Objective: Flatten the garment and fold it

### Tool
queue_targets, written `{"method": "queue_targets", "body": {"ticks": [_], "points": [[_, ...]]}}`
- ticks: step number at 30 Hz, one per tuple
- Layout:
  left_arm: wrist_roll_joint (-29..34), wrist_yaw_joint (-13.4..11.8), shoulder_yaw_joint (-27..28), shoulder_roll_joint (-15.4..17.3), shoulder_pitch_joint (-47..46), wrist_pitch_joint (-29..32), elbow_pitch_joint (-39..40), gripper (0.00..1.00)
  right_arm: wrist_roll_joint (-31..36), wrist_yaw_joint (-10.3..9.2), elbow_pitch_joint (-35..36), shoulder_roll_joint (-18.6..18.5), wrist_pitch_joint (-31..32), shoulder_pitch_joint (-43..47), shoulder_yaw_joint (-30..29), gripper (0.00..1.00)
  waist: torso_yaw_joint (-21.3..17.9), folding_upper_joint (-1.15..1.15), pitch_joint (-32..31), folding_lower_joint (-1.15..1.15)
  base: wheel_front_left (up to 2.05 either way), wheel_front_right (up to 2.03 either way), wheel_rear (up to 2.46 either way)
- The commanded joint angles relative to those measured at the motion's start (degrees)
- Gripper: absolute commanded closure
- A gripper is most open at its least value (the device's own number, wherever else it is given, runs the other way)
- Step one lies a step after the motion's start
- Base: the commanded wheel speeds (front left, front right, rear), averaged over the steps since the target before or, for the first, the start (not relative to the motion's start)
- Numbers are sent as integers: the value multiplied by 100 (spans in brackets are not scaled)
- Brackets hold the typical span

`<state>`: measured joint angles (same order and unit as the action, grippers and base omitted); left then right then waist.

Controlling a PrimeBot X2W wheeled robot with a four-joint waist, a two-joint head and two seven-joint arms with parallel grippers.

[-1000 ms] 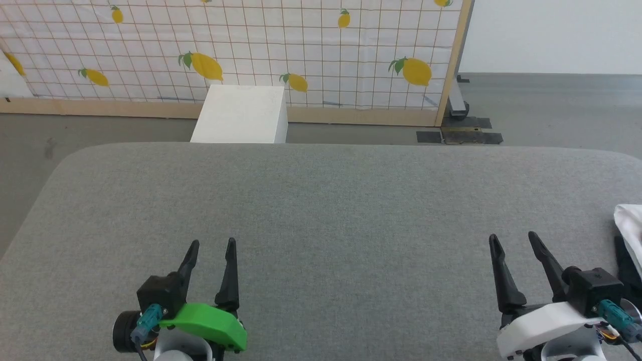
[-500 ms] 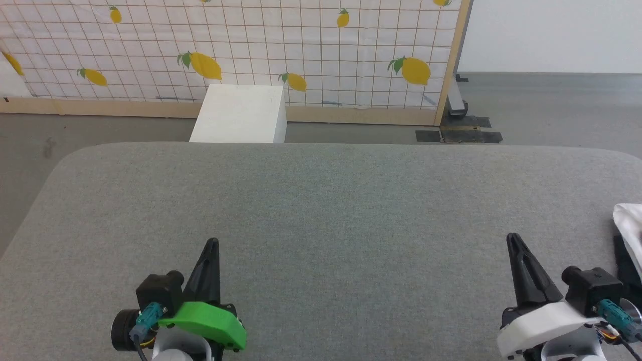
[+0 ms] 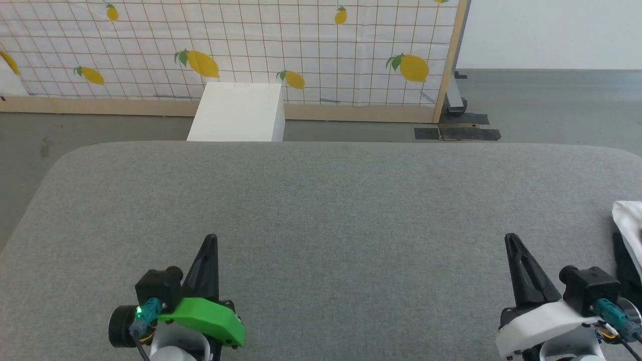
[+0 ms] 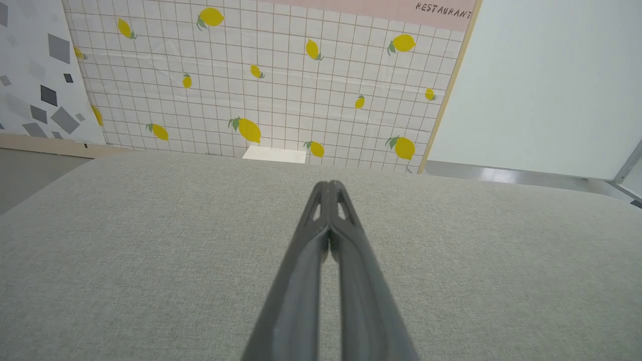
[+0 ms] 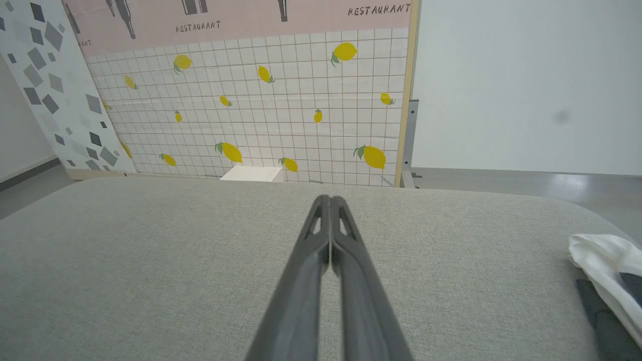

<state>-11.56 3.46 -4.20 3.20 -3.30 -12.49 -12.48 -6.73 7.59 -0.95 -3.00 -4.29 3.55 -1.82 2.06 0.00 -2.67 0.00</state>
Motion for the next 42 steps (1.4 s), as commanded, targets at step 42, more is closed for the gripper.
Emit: {"method": "queue_targets", "body": {"ticks": [42], "points": [[509,-159,185,-16,164,513,516,100,299,-5,45,6,185,-175,80,100,-82,0,107,0,0,0,0]]}}
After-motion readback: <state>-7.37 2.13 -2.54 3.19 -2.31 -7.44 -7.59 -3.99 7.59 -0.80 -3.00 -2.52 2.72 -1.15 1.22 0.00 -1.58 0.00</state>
